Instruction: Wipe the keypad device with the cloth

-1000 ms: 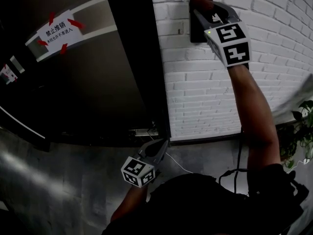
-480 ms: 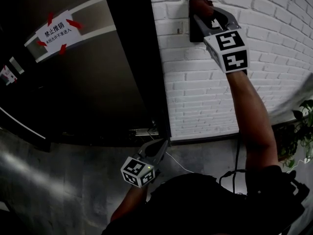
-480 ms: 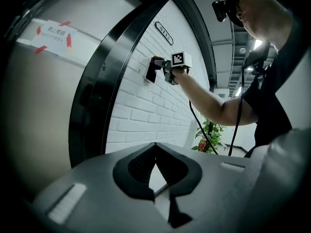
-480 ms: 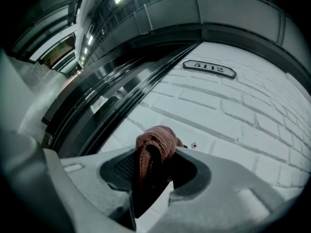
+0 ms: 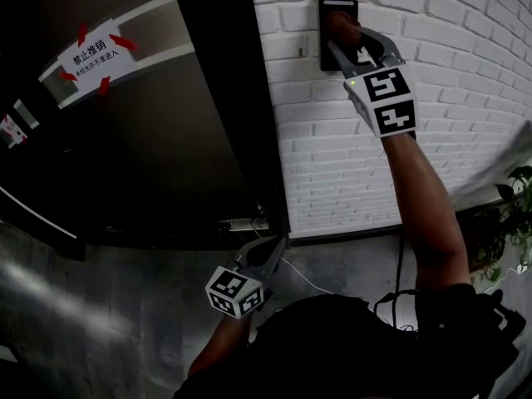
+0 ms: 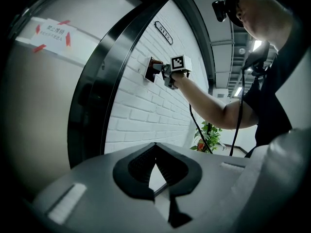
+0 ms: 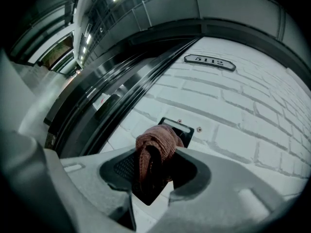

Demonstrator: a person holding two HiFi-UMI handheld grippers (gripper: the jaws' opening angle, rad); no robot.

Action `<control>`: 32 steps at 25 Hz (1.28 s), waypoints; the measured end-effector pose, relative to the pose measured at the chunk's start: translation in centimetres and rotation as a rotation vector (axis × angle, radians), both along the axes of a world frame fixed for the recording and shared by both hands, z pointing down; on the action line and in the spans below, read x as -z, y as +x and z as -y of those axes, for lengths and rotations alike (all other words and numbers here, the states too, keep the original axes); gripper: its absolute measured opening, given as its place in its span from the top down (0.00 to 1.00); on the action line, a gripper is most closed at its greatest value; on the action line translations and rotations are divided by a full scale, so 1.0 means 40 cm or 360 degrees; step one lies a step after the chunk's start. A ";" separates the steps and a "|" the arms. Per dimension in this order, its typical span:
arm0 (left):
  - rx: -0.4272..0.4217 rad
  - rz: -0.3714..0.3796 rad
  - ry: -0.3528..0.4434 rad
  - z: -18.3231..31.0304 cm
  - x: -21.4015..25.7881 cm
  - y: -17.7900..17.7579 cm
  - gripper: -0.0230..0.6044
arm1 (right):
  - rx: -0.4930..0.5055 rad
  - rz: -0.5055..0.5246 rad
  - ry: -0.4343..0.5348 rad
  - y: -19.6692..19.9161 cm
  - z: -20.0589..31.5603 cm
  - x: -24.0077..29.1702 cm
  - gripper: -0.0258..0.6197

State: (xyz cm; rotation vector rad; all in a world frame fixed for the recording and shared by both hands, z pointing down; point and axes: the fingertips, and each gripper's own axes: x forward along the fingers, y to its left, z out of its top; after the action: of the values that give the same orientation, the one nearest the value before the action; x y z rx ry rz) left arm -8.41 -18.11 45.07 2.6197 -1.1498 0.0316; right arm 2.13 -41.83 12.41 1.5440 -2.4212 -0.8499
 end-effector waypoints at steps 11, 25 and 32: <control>-0.0016 0.0008 -0.0012 -0.010 -0.001 0.004 0.94 | -0.0003 -0.0007 -0.0095 0.001 0.000 -0.086 0.74; -0.0032 0.0019 -0.0024 -0.022 -0.007 0.011 0.94 | -0.0004 -0.0025 -0.0202 0.007 0.000 -0.201 0.74; -0.0039 0.0017 -0.0024 -0.025 -0.009 0.009 0.94 | -0.0008 -0.0019 -0.0246 0.007 -0.001 -0.230 0.74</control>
State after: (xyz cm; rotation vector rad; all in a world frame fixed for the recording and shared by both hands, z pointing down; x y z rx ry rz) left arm -8.06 -17.12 45.43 2.6235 -1.1163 0.0593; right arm 2.41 -41.80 21.61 1.4837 -2.4105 -0.6514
